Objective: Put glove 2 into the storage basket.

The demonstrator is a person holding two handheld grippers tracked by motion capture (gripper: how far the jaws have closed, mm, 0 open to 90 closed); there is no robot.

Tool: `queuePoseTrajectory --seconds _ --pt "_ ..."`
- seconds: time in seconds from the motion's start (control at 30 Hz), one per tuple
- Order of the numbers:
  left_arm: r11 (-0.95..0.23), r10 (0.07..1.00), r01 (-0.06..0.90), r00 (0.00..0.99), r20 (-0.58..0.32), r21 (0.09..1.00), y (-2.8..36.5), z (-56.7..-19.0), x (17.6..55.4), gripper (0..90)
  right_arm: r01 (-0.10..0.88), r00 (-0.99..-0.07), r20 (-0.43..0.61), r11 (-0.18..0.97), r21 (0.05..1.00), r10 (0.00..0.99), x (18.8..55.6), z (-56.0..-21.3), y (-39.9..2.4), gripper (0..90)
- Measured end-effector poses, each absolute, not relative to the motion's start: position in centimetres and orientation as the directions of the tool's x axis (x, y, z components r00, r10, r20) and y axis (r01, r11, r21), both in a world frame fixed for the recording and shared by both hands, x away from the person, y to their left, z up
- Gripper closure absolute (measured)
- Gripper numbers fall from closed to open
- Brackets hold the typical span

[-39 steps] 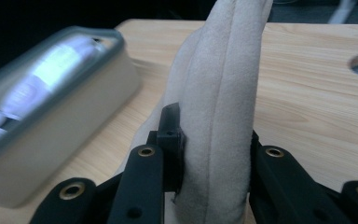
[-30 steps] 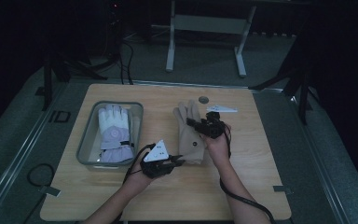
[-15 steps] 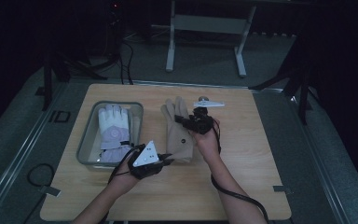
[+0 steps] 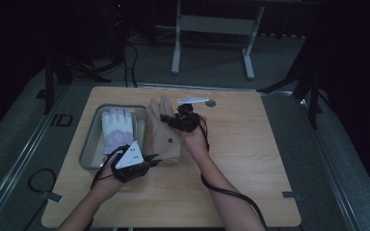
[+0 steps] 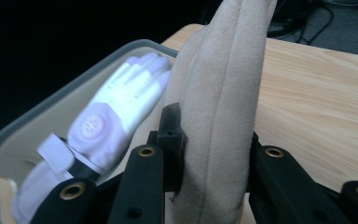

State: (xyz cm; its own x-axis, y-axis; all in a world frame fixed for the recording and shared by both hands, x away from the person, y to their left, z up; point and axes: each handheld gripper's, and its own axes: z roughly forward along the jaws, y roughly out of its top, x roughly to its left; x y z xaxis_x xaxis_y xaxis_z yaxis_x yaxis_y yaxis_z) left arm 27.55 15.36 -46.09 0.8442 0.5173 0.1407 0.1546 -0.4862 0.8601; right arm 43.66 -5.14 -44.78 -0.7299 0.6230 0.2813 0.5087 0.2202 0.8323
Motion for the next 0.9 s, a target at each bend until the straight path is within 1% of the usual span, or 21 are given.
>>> queuePoseTrajectory --seconds 0.13,0.53,0.9 --pt "-0.480 0.537 0.174 0.833 0.131 0.860 17.2 -45.9 27.4 81.8 0.513 -0.739 0.302 0.213 0.831 0.602 44.0 -44.7 -3.3 72.4" --pt "-0.490 0.587 0.231 0.800 0.123 0.840 21.4 -46.1 27.1 81.8 0.494 -0.779 0.286 0.264 0.828 0.558 44.6 -44.8 2.3 72.3" --pt "-0.486 0.631 0.261 0.765 0.128 0.834 24.7 -46.1 26.5 81.8 0.481 -0.807 0.280 0.305 0.822 0.520 45.0 -44.6 6.9 72.3"
